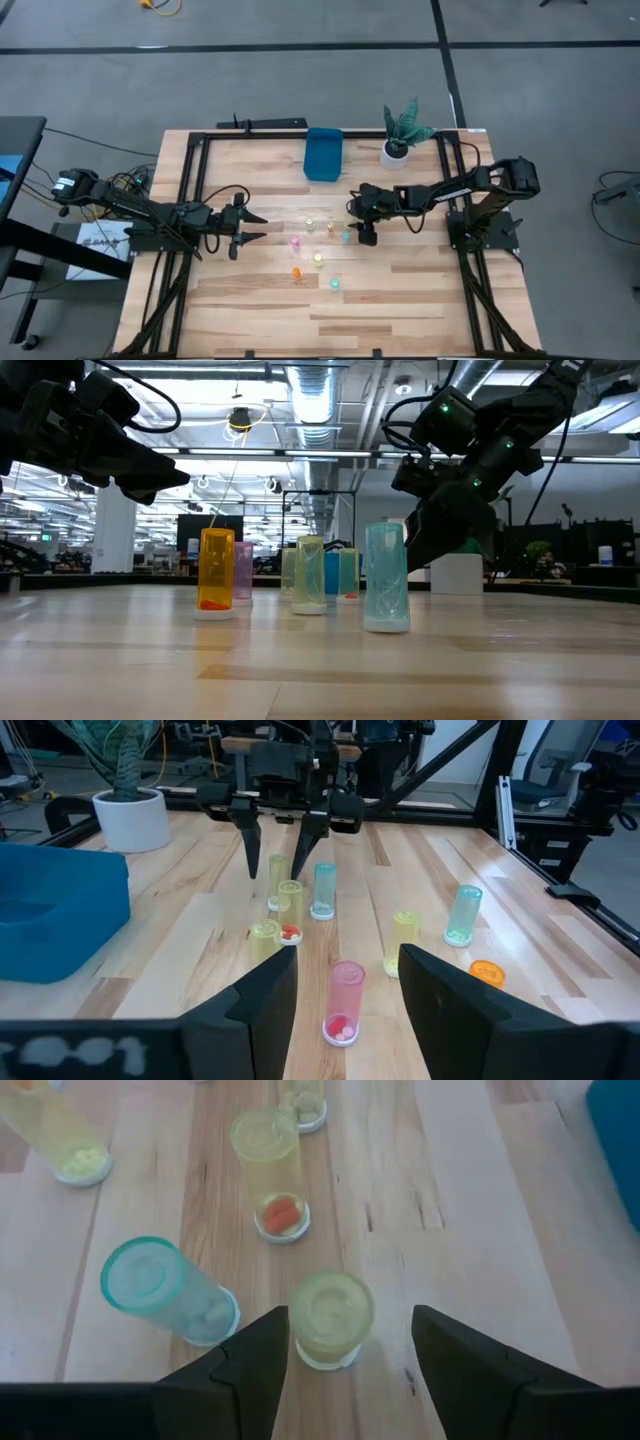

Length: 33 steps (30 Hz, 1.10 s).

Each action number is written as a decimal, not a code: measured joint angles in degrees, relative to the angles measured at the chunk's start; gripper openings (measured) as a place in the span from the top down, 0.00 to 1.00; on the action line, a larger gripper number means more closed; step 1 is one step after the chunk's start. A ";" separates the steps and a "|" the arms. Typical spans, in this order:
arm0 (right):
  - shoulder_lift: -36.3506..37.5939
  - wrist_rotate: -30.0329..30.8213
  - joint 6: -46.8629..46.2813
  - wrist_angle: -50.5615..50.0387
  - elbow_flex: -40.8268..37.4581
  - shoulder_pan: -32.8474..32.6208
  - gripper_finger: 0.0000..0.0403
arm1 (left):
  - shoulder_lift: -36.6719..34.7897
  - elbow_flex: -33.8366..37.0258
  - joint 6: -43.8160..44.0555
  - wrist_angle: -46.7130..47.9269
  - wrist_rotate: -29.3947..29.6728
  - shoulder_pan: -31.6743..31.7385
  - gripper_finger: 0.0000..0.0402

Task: Pick and place pill bottles into a basket
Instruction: Put the yellow pill bottle into the blue container

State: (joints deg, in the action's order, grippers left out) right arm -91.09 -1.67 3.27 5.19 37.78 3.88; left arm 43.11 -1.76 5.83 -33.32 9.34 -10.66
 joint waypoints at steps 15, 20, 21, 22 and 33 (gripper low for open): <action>0.00 -0.07 0.18 -0.09 0.00 0.00 0.72 | 0.00 0.00 0.89 0.42 0.02 0.00 0.59; 0.02 -0.04 0.17 -0.04 0.00 0.00 0.75 | 0.00 0.00 0.89 0.44 0.02 0.00 0.59; 0.02 -0.04 0.14 -0.05 0.00 0.00 0.75 | 0.00 0.00 0.89 0.44 0.02 0.00 0.59; 0.02 -0.02 -0.09 -0.26 0.13 0.00 0.75 | 0.00 0.00 0.89 0.44 0.02 0.00 0.59; 0.02 0.18 2.86 -10.18 9.21 3.16 0.75 | 0.00 0.00 0.84 0.44 0.04 0.00 0.59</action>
State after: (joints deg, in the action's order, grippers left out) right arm -91.07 -1.50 6.12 -4.99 46.99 7.04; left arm 43.11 -1.76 6.68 -32.88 9.39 -10.66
